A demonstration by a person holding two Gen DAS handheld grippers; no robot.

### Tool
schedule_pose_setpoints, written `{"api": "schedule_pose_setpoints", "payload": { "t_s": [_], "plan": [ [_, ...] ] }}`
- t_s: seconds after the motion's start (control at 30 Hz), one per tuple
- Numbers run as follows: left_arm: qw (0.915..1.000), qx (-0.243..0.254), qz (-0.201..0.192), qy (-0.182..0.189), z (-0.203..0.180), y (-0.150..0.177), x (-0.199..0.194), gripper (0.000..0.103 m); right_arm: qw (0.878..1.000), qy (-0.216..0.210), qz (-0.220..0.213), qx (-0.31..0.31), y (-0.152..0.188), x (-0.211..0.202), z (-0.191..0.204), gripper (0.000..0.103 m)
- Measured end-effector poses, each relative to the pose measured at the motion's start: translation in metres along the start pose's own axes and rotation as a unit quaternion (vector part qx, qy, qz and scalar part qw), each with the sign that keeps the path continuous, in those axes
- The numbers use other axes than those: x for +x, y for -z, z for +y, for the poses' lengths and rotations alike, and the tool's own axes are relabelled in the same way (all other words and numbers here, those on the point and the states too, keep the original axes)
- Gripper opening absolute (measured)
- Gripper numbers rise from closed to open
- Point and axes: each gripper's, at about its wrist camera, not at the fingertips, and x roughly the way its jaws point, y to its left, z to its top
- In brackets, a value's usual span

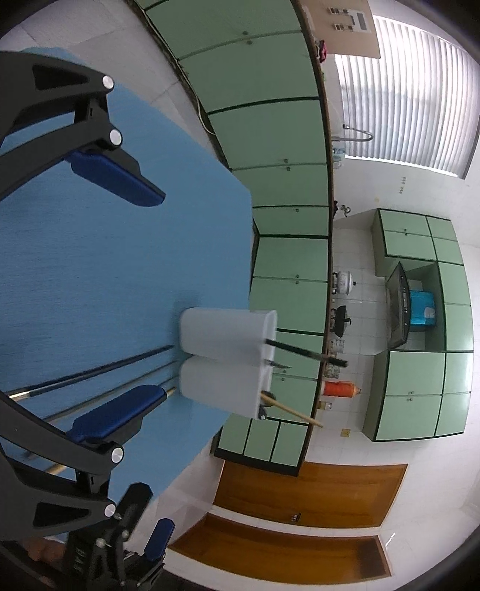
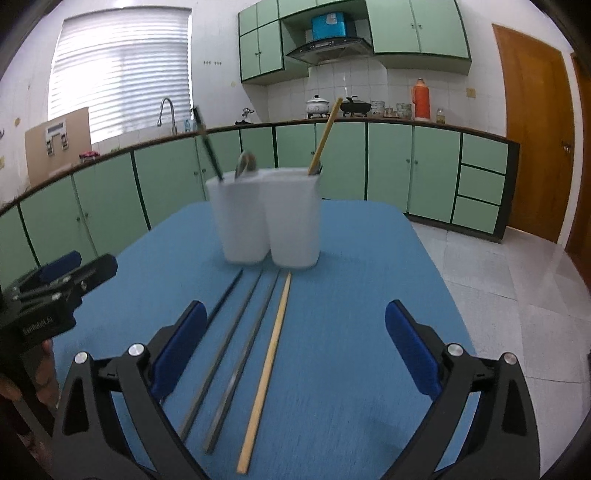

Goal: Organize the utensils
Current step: 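Move both open tools back toward the remaining chopsticks on the table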

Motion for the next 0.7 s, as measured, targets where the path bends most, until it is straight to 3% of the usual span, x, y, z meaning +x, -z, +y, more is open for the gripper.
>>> {"api": "schedule_pose_setpoints", "payload": {
  "t_s": [0.4,0.5,0.7],
  "plan": [
    [0.9996,0.022,0.014,-0.006,-0.015,0.043,-0.019,0.095,1.0,0.014,-0.005,0.007,0.052,-0.02,0.016,0.094],
    [0.9996,0.019,0.018,-0.006,-0.015,0.052,-0.022,0.095,1.0,0.018,-0.002,0.005,0.058,-0.022,0.017,0.08],
    [0.9994,0.02,0.026,-0.012,-0.015,0.063,-0.024,0.095,0.999,0.032,-0.005,0.013,0.072,-0.028,0.017,0.068]
  ]
}}
